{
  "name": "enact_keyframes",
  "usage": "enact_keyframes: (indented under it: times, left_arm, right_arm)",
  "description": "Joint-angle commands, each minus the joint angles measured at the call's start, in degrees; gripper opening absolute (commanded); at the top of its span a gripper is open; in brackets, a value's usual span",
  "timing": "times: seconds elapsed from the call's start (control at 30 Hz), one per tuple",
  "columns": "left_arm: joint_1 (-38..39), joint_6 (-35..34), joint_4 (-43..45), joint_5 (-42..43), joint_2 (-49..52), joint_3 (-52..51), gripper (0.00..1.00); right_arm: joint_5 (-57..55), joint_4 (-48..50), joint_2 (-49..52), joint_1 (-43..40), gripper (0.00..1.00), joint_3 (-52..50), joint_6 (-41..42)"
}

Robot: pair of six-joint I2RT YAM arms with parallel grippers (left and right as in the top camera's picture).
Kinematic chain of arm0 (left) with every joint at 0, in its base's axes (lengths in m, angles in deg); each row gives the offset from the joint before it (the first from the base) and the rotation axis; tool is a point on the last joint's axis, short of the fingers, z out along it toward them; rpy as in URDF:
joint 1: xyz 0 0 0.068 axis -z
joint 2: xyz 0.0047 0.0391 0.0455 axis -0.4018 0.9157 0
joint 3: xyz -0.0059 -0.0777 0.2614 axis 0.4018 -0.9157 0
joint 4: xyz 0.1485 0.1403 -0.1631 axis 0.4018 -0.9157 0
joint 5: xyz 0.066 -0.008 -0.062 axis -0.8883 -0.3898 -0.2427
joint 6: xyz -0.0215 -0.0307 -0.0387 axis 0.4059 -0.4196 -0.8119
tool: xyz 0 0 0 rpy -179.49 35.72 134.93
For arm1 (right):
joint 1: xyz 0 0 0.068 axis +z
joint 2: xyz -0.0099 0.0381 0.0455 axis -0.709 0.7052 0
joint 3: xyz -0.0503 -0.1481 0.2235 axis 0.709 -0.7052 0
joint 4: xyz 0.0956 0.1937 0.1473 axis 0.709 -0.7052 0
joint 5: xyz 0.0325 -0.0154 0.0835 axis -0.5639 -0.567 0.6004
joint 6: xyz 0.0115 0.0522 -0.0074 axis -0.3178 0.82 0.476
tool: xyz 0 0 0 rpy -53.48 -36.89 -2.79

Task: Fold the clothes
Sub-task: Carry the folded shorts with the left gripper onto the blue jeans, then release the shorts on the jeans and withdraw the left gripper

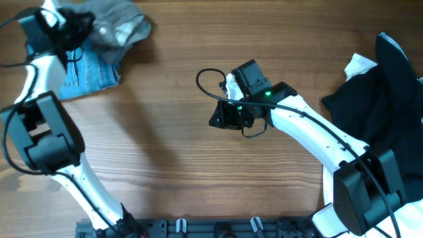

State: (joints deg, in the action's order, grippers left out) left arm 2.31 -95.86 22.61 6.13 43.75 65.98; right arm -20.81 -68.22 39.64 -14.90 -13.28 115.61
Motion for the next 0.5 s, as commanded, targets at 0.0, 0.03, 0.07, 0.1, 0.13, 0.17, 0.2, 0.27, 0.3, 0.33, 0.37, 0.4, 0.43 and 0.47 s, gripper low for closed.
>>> enact_keyframes:
  times: [0.0,0.03,0.07,0.1,0.13,0.17,0.2,0.27,0.3,0.33,0.37,0.4,0.43,0.47]
  left_arm:
    - [-0.66,8.90,-5.01,2.62,-5.46,1.01,0.04]
    - [-0.63,10.25,-7.17,1.42,-6.69,1.01,0.04]
    - [-0.63,11.28,-9.44,-0.79,-7.76,1.01,0.04]
    - [-0.66,11.52,-12.09,-3.50,-9.29,1.01,0.04]
    - [-0.68,11.89,-14.25,-6.12,-10.69,1.01,0.04]
    - [-0.70,13.33,-16.35,-8.22,-12.28,1.01,0.04]
    - [-0.70,14.40,-18.05,-10.62,-13.49,1.01,0.04]
    - [-1.16,14.40,-22.77,-19.45,-15.26,1.01,0.04]
    - [-1.73,13.70,-25.11,-21.44,-15.47,1.01,0.04]
    - [-2.49,11.69,-28.09,-24.06,-15.47,1.01,0.04]
    - [-3.37,8.92,-31.17,-28.17,-15.39,1.01,0.04]
    - [-4.55,8.15,-33.22,-30.93,-15.37,0.98,0.04]
    - [-5.27,8.20,-33.94,-31.52,-15.37,0.98,0.06]
    - [-6.27,8.39,-34.47,-31.50,-15.37,0.98,0.20]
  right_arm:
    - [-1.20,0.13,-0.11,-0.13,0.21,0.20,-1.05]
    - [-1.20,0.17,-0.11,-0.13,0.21,0.20,-1.05]
    - [-1.20,0.20,-0.11,-0.13,0.21,0.20,-1.03]
    - [-1.18,0.13,-0.11,-0.13,0.21,0.20,-1.05]
    - [-1.20,0.13,-0.11,-0.13,0.21,0.20,-1.07]
    - [-1.20,0.15,-0.11,-0.13,0.21,0.20,-1.05]
    - [-1.18,0.13,-0.11,-0.13,0.21,0.20,-1.07]
    - [-1.18,0.13,-0.11,-0.13,0.21,0.20,-1.07]
    - [-1.18,0.13,-0.11,-0.13,0.21,0.20,-1.09]
    - [-1.18,0.11,-0.11,-0.13,0.21,0.20,-1.14]
    - [-1.18,0.11,-0.11,-0.13,0.21,0.20,-1.20]
    - [-1.18,0.09,-0.11,-0.13,0.21,0.20,-1.42]
    - [-1.18,0.09,-0.11,-0.13,0.21,0.20,-1.73]
    - [-1.18,0.11,-0.11,-0.13,0.21,0.20,-2.45]
